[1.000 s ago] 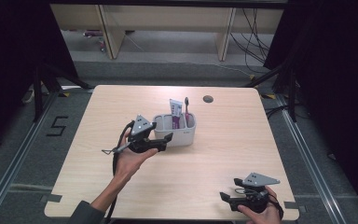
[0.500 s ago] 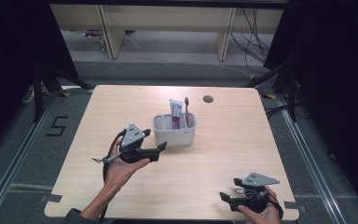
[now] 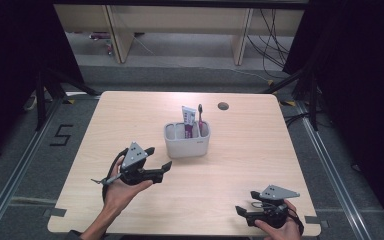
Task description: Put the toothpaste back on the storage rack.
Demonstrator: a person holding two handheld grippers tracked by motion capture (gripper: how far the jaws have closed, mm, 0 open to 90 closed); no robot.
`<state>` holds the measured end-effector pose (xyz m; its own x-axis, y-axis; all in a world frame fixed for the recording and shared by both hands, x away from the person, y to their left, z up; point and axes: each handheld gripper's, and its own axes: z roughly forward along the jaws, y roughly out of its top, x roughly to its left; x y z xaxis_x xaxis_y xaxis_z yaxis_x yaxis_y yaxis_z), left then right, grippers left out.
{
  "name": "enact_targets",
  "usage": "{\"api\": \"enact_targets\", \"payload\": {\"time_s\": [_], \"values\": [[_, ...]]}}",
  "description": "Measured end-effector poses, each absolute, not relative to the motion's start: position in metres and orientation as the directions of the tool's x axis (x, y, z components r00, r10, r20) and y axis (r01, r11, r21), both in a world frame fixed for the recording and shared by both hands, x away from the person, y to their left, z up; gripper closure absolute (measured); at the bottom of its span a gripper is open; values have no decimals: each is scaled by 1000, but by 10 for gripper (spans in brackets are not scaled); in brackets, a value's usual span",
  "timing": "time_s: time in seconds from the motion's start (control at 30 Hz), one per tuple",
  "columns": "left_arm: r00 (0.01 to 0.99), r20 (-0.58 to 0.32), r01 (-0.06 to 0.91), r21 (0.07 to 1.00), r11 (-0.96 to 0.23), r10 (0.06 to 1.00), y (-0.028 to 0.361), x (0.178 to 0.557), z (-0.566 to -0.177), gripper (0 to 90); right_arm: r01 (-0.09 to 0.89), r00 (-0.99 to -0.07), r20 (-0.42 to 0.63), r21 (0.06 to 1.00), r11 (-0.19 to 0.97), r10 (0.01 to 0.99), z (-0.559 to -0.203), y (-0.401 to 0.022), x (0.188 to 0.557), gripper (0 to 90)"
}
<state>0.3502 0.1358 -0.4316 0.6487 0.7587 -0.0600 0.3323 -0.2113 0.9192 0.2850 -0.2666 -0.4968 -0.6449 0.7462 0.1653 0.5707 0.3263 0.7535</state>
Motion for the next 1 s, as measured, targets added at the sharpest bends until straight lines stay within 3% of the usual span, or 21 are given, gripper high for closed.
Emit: {"api": "enact_targets", "payload": {"time_s": [1.0], "values": [[668, -56, 341, 909, -238, 742, 164, 312, -451, 217, 590, -637, 182, 741, 322, 749, -496, -267, 284, 210]]}}
